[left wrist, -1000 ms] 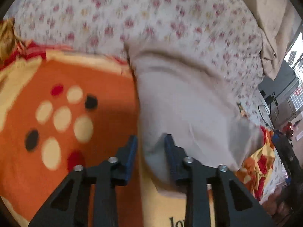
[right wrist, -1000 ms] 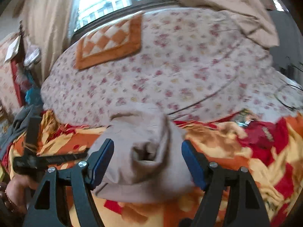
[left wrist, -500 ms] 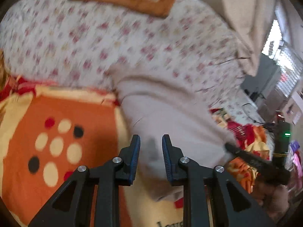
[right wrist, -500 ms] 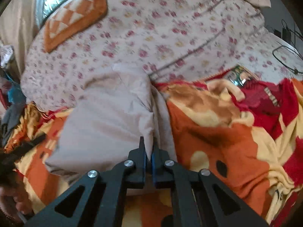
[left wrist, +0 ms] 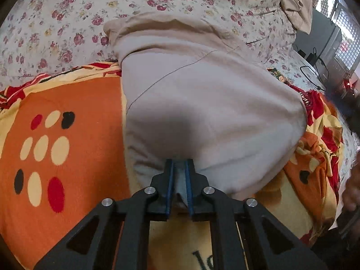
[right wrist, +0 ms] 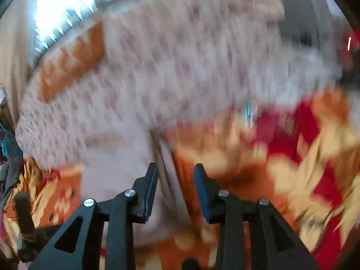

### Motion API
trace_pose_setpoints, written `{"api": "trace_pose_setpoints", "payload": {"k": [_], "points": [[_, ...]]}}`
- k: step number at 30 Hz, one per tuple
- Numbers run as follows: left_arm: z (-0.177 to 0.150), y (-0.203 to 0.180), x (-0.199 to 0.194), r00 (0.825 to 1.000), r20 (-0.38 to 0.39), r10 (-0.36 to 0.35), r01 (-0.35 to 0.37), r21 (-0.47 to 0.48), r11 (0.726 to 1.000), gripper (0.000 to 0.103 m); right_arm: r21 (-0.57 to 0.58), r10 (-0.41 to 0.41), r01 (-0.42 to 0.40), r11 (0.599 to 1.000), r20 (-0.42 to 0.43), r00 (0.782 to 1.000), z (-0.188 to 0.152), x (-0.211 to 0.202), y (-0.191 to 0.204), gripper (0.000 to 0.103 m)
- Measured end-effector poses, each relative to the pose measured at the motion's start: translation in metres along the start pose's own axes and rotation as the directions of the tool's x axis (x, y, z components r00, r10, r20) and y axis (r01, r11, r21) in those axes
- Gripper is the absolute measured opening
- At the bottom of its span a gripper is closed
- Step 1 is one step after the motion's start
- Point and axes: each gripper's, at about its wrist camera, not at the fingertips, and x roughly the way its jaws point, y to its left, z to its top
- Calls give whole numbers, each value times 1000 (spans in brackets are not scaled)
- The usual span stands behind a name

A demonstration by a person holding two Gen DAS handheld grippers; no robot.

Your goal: Fold large clothes

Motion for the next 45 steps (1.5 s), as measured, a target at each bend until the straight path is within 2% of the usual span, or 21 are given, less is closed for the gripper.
{"api": "trace_pose_setpoints", "payload": {"k": [2,4,6,7,8,9,13,15,17,19,22,24,25,27,29,33,35,37,38,41,45], "points": [[0,0,0,1000,5,1,-1,1,1000,3,-104,65,-59,993,54,996,3,-2,24,36],[-2,-1,-2,1000,7,-1,1,2,1000,3,-238,108,-107,965,-12,994,-5,20,54,22],[-3,-1,-3,1000,8,-3,3,1,1000,2,-327,57,-87,941,-101,993,-18,48,69,16],[-3,-1,-3,1000,9,-6,6,-2,1000,2,-351,-13,-49,935,-173,985,-28,71,68,14],[-2,-1,-3,1000,10,-11,11,-4,1000,2,-350,-93,-10,937,-276,957,-40,96,58,10],[-2,-1,-4,1000,9,-22,22,-8,1000,2,-304,-147,16,953,-413,899,-56,122,41,8],[7,12,-22,995,52,-88,92,-98,991,3,-281,-120,4,960,-395,911,-48,106,43,8],[16,18,-36,991,102,-85,98,-125,987,3,-254,-74,-14,967,-334,940,-34,87,48,9],[29,26,-49,983,160,-87,111,-150,982,3,-240,-11,-45,970,-228,974,-8,66,60,9],[53,36,-57,972,215,-94,136,-191,972,3,-272,43,-94,958,-189,981,18,64,80,9],[96,46,-43,972,232,-42,94,-219,971,3,-305,113,-177,936,-215,970,48,86,116,9],[118,52,-22,976,216,-14,72,-262,962,3,-349,139,-231,908,-270,953,60,118,138,8],[127,54,-10,978,207,0,58,-274,960,3,-366,131,-237,900,-291,948,60,135,147,8],[139,54,10,982,187,33,25,-300,954,3,-366,142,-283,887,-367,919,57,166,157,8],[148,54,27,983,177,46,14,-327,945,3,-397,81,-270,878,-432,898,48,204,162,8],[151,56,62,985,168,41,30,-401,916,5,-354,-1,-176,919,-448,894,47,255,129,8],[138,51,78,985,163,52,17,-395,919,5,-293,15,-167,941,-460,888,42,267,111,8],[123,44,83,976,210,54,29,-371,928,5,-246,19,-154,957,-475,880,29,279,93,8],[122,44,83,973,225,49,40,-372,927,5,-228,39,-162,960,-465,884,24,281,87,8],[128,41,88,977,204,53,24,-359,933,5,-110,100,-168,980,-455,885,12,290,62,8],[159,43,96,988,150,39,19,-371,928,5,-61,137,-186,981,-464,875,8,291,52,8]]}}
